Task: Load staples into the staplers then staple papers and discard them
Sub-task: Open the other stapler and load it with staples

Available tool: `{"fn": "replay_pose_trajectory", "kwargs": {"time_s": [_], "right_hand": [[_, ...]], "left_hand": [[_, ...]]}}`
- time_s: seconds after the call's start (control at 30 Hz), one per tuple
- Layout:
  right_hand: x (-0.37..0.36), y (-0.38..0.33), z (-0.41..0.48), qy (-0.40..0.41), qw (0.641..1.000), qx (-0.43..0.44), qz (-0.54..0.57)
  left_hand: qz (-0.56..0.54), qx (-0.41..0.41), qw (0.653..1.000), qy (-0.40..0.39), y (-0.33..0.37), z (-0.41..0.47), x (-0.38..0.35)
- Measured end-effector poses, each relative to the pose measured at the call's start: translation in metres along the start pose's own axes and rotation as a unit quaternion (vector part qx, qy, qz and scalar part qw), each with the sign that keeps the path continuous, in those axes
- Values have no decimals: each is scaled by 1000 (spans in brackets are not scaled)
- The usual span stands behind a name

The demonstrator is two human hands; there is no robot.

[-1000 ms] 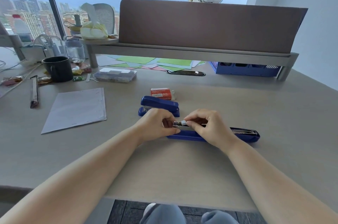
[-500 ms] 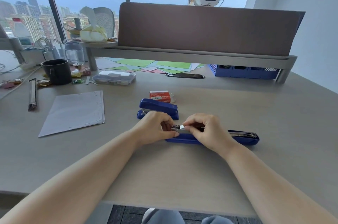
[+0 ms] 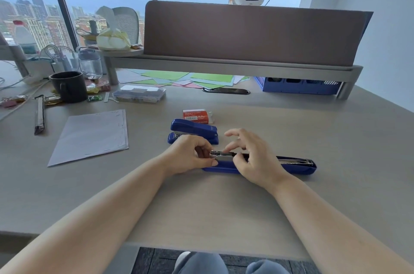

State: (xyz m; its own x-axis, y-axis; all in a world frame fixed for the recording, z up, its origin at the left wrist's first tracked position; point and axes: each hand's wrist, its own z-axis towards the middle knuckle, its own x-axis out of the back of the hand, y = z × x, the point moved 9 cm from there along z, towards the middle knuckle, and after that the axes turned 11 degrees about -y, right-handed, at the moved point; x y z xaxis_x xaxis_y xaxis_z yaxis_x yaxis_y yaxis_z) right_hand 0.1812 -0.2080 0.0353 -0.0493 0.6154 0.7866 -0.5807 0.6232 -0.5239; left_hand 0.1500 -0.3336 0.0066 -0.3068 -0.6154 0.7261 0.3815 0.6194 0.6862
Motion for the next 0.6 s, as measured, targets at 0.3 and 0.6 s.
{"fn": "replay_pose_trajectory", "kwargs": {"time_s": [0.3, 0.6], "right_hand": [[-2, -4, 0, 19, 999, 10, -30], [-6, 1, 2, -13, 1000, 2, 26]], "left_hand": [[-3, -6, 1000, -4, 2, -1, 0], [12, 13, 1000, -3, -4, 2, 0]]}}
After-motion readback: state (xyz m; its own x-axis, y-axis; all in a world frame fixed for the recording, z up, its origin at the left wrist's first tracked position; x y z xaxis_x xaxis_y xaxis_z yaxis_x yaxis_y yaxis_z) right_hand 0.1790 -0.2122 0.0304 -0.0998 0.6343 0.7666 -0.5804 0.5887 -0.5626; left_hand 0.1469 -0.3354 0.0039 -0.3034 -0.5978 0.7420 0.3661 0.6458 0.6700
